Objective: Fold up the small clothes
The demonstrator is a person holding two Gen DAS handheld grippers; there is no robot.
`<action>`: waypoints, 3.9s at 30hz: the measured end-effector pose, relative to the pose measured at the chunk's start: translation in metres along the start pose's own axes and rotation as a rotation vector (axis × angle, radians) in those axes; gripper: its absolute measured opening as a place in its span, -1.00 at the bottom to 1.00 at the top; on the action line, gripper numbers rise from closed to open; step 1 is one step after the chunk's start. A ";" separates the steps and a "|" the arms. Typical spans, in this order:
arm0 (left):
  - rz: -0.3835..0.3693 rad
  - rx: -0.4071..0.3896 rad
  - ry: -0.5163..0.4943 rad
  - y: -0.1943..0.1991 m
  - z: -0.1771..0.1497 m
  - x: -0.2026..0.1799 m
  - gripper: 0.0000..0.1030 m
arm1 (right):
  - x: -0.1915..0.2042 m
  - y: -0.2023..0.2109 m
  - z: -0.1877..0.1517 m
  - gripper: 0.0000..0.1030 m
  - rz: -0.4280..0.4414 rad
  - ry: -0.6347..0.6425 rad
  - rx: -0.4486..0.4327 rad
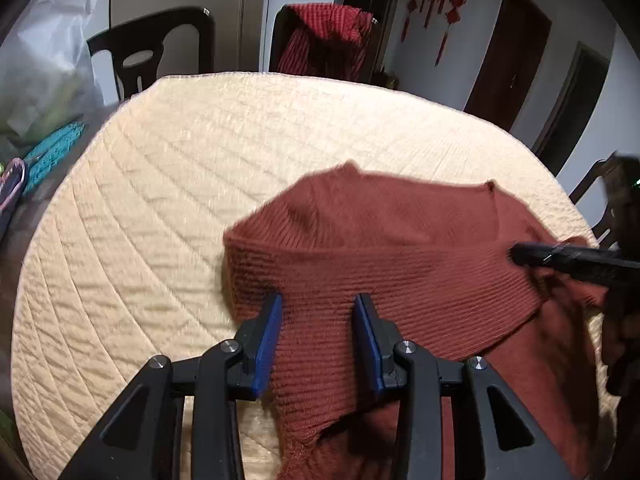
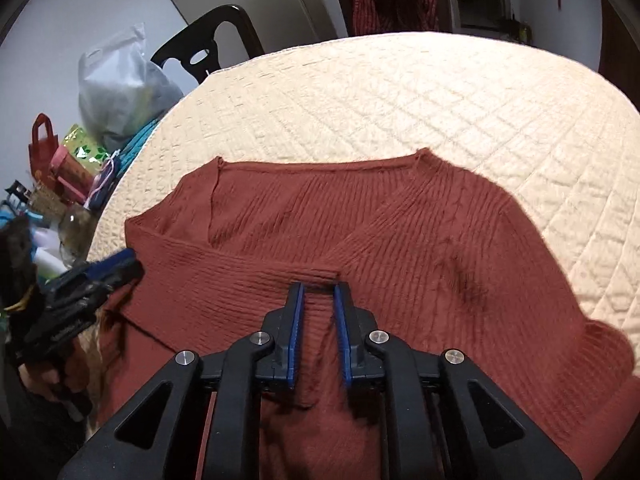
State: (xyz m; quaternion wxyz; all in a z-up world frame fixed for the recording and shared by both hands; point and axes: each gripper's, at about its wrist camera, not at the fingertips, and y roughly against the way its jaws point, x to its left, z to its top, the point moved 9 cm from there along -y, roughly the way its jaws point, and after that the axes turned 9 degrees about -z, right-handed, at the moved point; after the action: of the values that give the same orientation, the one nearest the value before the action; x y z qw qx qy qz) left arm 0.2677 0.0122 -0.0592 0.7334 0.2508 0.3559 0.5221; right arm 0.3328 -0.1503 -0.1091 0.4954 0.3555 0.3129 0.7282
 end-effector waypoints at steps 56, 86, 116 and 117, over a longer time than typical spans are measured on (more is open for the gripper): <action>-0.021 -0.115 -0.058 0.086 -0.074 -0.078 -0.04 | -0.124 0.124 -0.148 -0.11 -0.105 -0.357 -0.205; -0.077 -0.065 -0.018 0.060 -0.072 -0.073 -0.04 | -0.120 0.157 -0.042 -0.89 -0.041 -0.455 -0.389; -0.285 0.151 0.012 -0.017 -0.029 -0.119 -0.36 | -0.008 0.086 -0.097 -0.37 0.151 -0.093 -0.127; -0.301 0.156 0.012 -0.016 -0.030 -0.123 -0.48 | -0.015 0.084 -0.100 -0.37 0.136 -0.102 -0.123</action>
State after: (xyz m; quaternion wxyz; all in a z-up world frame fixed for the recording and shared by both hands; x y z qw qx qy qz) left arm 0.2290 -0.1094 -0.0573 0.7796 0.2475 0.4331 0.3787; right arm 0.2122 -0.2006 -0.0991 0.4808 0.3815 0.2173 0.7590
